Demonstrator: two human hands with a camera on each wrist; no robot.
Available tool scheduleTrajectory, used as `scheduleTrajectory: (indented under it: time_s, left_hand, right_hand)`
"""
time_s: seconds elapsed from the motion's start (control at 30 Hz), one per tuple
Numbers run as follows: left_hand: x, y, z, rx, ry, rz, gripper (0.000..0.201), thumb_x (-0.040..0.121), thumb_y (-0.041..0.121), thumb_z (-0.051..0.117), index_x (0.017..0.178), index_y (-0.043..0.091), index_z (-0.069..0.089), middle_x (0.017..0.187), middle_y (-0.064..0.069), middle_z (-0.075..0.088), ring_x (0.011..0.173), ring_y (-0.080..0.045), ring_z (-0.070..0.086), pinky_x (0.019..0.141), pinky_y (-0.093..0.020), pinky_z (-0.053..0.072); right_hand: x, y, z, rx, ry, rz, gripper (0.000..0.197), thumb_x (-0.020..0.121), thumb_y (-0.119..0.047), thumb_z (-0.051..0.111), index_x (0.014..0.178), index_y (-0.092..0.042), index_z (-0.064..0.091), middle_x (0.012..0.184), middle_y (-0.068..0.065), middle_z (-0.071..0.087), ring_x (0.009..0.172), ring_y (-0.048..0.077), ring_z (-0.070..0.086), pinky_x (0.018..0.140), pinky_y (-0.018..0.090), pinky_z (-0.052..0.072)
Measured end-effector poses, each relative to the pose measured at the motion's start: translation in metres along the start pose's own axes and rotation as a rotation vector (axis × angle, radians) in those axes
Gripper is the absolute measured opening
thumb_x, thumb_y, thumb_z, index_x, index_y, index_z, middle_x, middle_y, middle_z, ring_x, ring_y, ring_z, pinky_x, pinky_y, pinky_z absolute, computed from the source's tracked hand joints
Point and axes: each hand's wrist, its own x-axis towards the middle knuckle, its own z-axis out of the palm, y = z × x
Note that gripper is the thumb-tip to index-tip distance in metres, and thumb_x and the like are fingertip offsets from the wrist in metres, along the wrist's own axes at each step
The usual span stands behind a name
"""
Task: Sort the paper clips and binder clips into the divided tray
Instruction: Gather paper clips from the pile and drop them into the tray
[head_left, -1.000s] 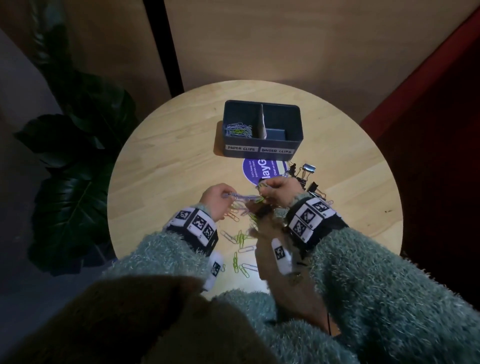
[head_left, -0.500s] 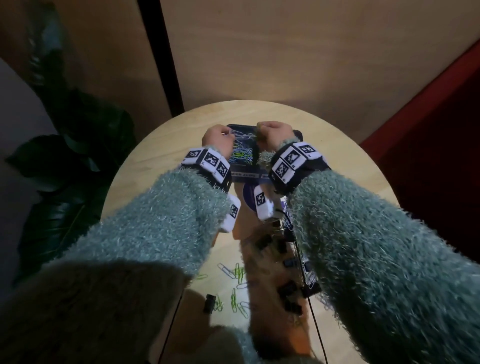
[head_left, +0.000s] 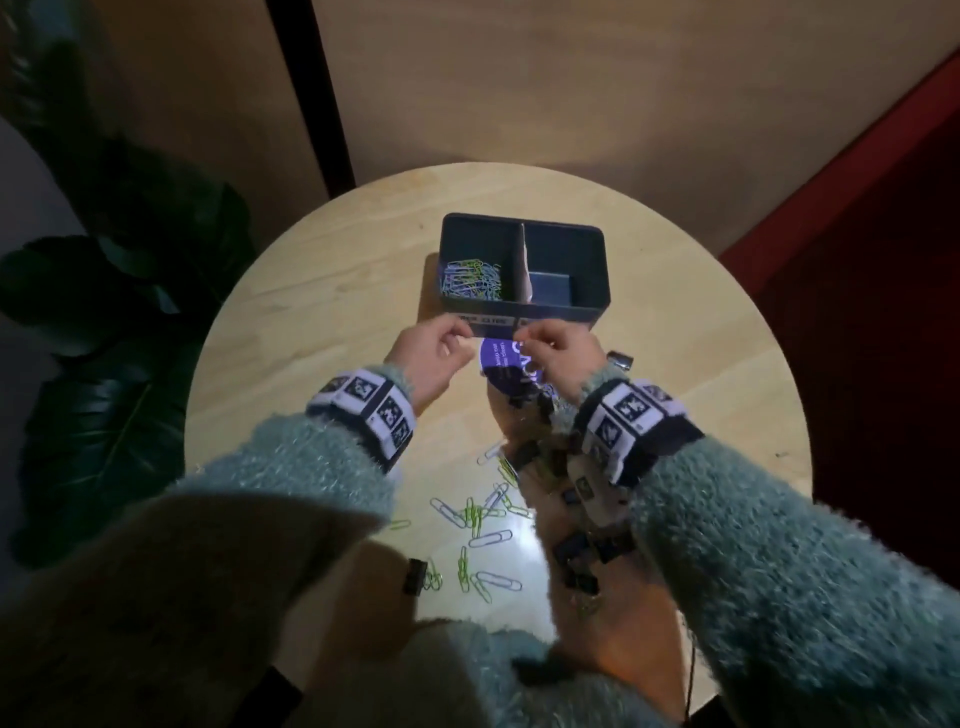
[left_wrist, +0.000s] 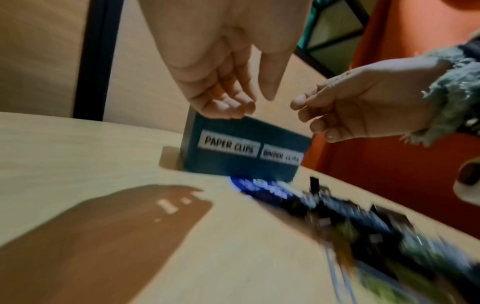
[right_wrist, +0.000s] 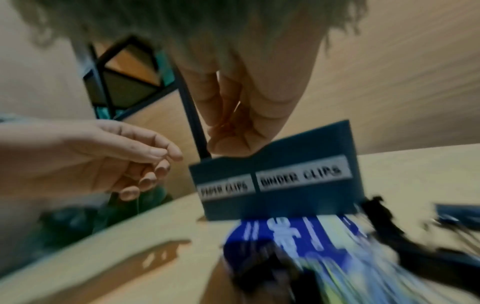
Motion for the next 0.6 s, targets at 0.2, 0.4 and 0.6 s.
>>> scheduleTrajectory:
  time_s: [0.2,0.4,0.6]
  left_hand:
    - [-0.043,-0.047,0.019,0.571,-0.378,-0.159,0.027,0.086,-0.003,0.050,0.108,0.012,0.056,0.113,-0.009,0.056,0.096,-0.025,0.057,0.086,-0.032,0.049]
    - [-0.088,-0.065,0.020,0.898,-0.537,-0.267,0.025,0.090,0.004,0.049,0.113,0.001,0.059,0.112,-0.011,0.063,0.099,-0.026,0.063,0.075,-0.026,0.046]
    - [-0.115,-0.053,0.050,0.516,-0.444,-0.125,0.030,0.086,-0.002,0.044,0.106,0.012,0.061,0.110,-0.008,0.062,0.091,-0.023,0.057,0.075,-0.024,0.042]
  right_hand:
    - [-0.056,0.044,0.040,-0.627,-0.309,-0.185,0.021,0.093,-0.024,0.053,0.105,-0.025,0.069,0.110,0.001,0.061,0.105,0.019,0.057,0.099,0.033,0.045]
    - [-0.123,0.063,0.084,-0.709,-0.498,-0.426,0.036,0.088,-0.027,0.058,0.121,-0.015,0.052,0.113,0.005,0.047,0.102,0.021,0.050,0.090,0.032,0.047]
    - [-0.144,0.075,0.111,-0.823,-0.542,-0.451,0.046,0.087,-0.033,0.060,0.128,-0.015,0.049,0.119,0.007,0.050,0.106,0.024,0.051,0.095,0.038,0.048]
